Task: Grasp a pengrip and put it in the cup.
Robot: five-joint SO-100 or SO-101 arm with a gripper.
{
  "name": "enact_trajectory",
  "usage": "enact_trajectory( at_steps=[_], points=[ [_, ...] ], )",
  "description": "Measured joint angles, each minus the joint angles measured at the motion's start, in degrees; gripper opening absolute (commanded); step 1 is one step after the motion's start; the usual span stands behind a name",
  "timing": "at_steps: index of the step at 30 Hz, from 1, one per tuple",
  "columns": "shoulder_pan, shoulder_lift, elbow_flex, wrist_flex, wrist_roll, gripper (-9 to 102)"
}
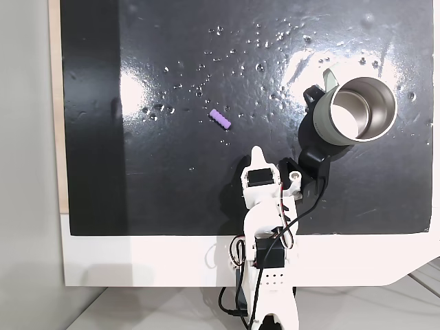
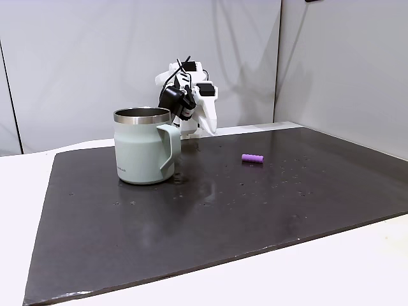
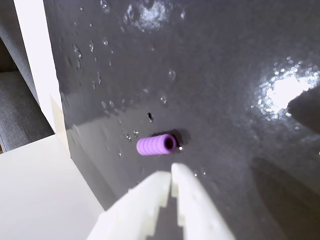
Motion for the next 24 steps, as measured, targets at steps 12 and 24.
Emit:
enact_trajectory(
  at_steps=[12, 24],
  points=[
    [-2.1, 0.0, 0.0, 0.0, -1.8, 0],
    [-4.7, -4.3, -7.6, 5.3, 1.0, 0]
  ],
)
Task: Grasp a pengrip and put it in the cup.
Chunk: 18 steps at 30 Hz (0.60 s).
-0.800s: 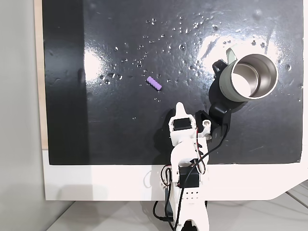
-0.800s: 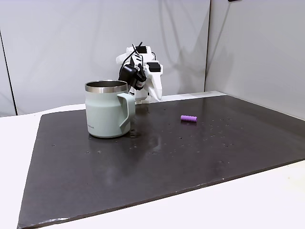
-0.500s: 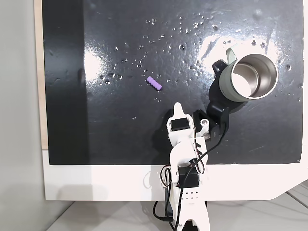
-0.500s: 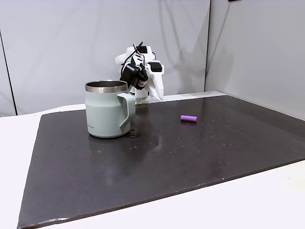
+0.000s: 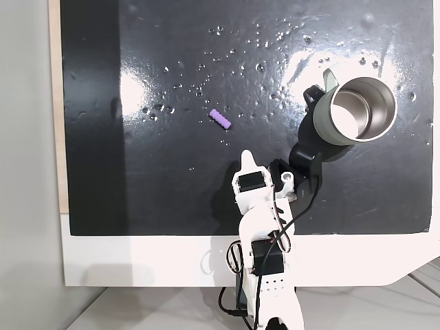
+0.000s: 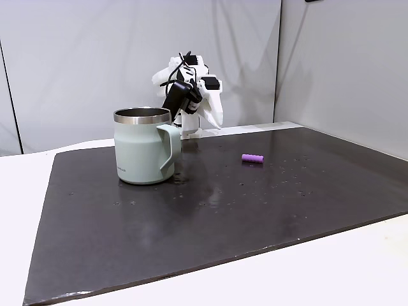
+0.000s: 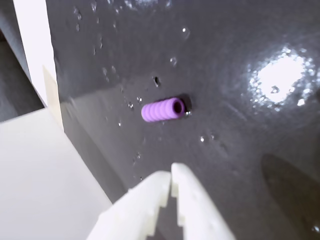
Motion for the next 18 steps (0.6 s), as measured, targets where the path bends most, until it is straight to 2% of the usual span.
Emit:
enact_trajectory(
  at_steps=[8, 13, 18],
  points=[
    [-1.1, -18.7, -11.7, 0.0, 11.0, 0],
    [-3.3, -35.7, -24.9, 0.4, 19.8, 0],
    [-4.7, -51.6, -40.1, 5.5, 27.3, 0]
  ],
)
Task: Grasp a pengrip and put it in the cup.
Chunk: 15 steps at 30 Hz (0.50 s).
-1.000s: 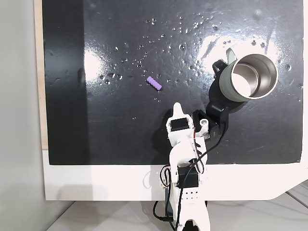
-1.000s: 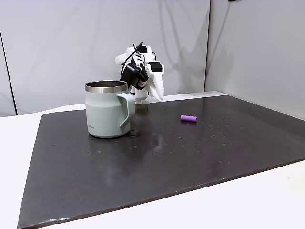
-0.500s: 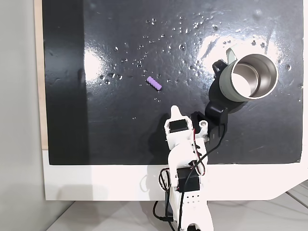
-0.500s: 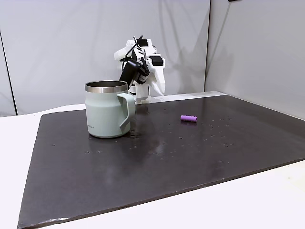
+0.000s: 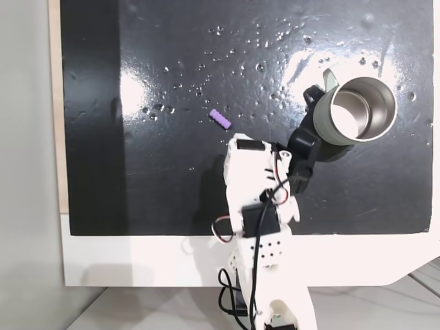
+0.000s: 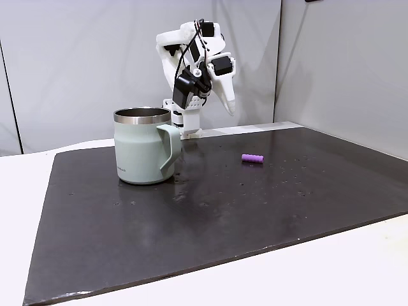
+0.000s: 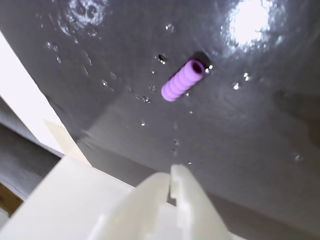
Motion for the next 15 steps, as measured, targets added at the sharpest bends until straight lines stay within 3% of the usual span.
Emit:
enact_trajectory(
  at_steps=[5, 10, 15],
  points=[
    [0.4, -11.8, -12.7, 5.6, 8.5, 1],
    [-0.1, -20.3, -20.3, 10.4, 16.8, 16],
    [-1.1, -26.4, -25.8, 13.4, 23.6, 21]
  ],
)
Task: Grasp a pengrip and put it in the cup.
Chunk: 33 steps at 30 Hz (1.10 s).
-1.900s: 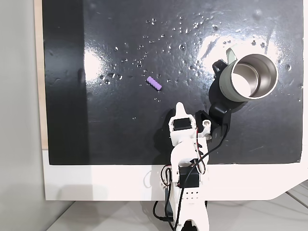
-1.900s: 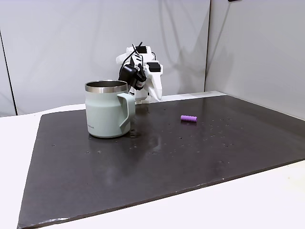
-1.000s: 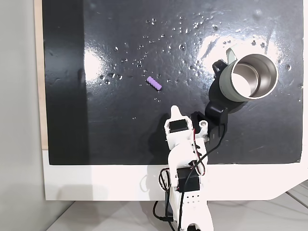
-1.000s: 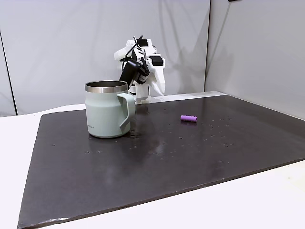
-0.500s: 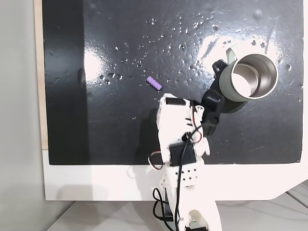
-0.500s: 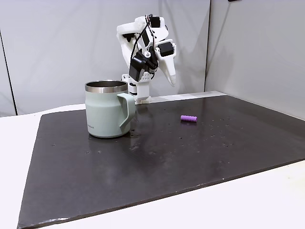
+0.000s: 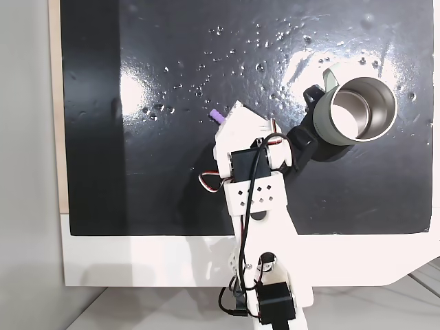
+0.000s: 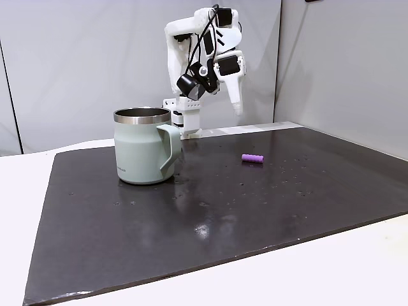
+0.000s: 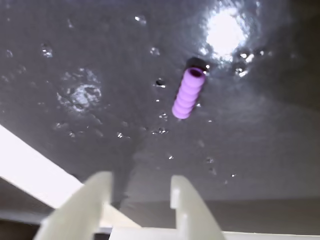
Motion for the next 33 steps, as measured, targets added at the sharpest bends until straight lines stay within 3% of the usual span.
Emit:
enact_trajectory(
  at_steps=[23, 33],
  points=[
    [-3.0, -35.7, -26.6, 4.8, 6.6, 26],
    [-5.9, -40.5, -28.8, 5.1, 6.7, 27]
  ],
)
